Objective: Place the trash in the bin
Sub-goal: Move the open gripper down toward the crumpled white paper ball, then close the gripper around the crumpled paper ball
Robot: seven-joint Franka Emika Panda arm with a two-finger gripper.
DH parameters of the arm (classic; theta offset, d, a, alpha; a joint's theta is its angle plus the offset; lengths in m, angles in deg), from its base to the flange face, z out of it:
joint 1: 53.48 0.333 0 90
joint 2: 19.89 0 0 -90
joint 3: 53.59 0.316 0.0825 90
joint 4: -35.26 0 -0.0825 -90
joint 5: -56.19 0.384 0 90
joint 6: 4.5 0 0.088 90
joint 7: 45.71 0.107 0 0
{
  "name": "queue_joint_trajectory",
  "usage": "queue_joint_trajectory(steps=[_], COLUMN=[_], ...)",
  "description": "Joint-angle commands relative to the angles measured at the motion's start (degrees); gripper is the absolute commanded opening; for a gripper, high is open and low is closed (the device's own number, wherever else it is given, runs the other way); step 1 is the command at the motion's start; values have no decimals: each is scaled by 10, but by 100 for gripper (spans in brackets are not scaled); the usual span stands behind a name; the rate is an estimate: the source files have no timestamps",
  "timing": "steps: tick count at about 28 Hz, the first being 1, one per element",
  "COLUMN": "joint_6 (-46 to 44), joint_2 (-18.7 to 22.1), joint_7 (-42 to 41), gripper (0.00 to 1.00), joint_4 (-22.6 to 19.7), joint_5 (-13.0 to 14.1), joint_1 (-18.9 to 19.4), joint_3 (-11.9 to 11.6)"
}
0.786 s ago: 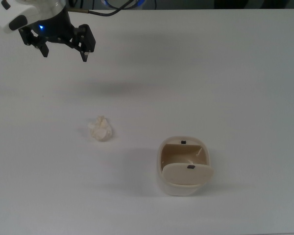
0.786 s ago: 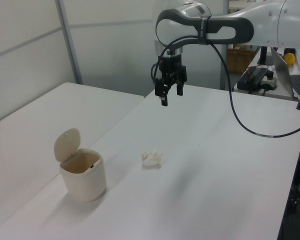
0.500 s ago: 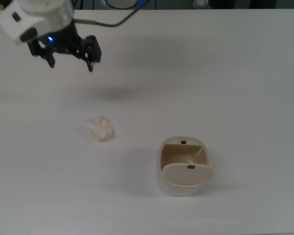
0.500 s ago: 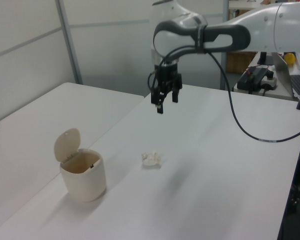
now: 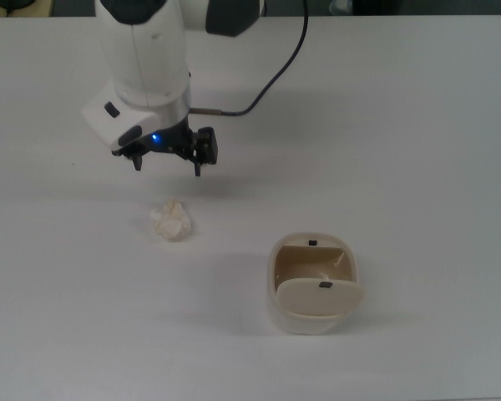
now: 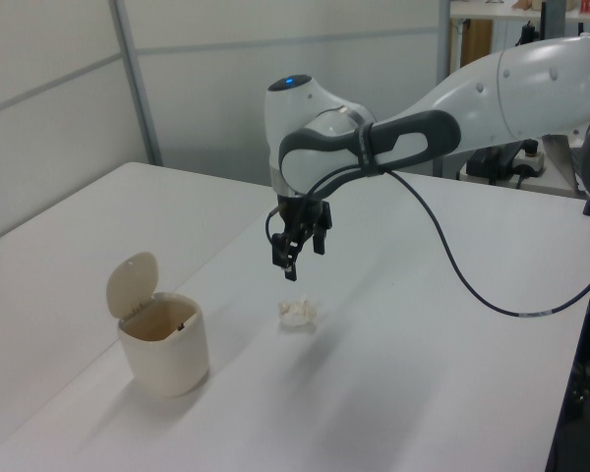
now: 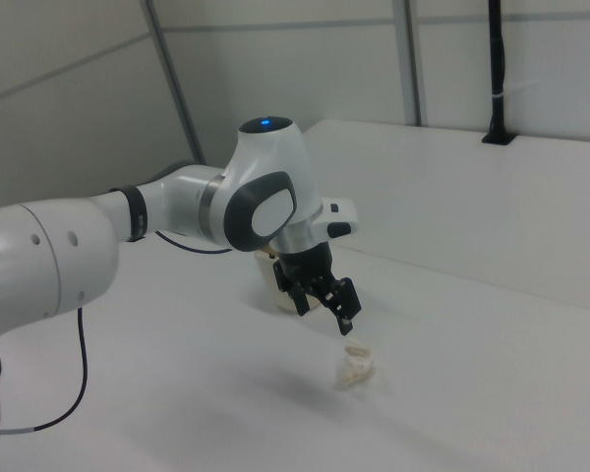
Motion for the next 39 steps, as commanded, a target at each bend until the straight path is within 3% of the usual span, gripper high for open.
queue_joint_trajectory(steps=[1, 8, 30, 34, 35, 36, 39], joint_6=[37, 51, 105, 105, 105, 105, 105], joint_2=[-16, -44, -122, -122, -122, -122, -122], joint_7=[47, 50, 144, 144, 144, 144, 144], gripper=[100, 100, 99, 78, 69, 48, 17], joint_4=[-10, -11, -14, -14, -14, -14, -13], joint_5=[-34, -51, -152, -157, -160, -163, -163], joint_1=[14, 22, 30, 30, 31, 34, 34], joint_3=[-5, -6, -7, -7, -7, -7, -7])
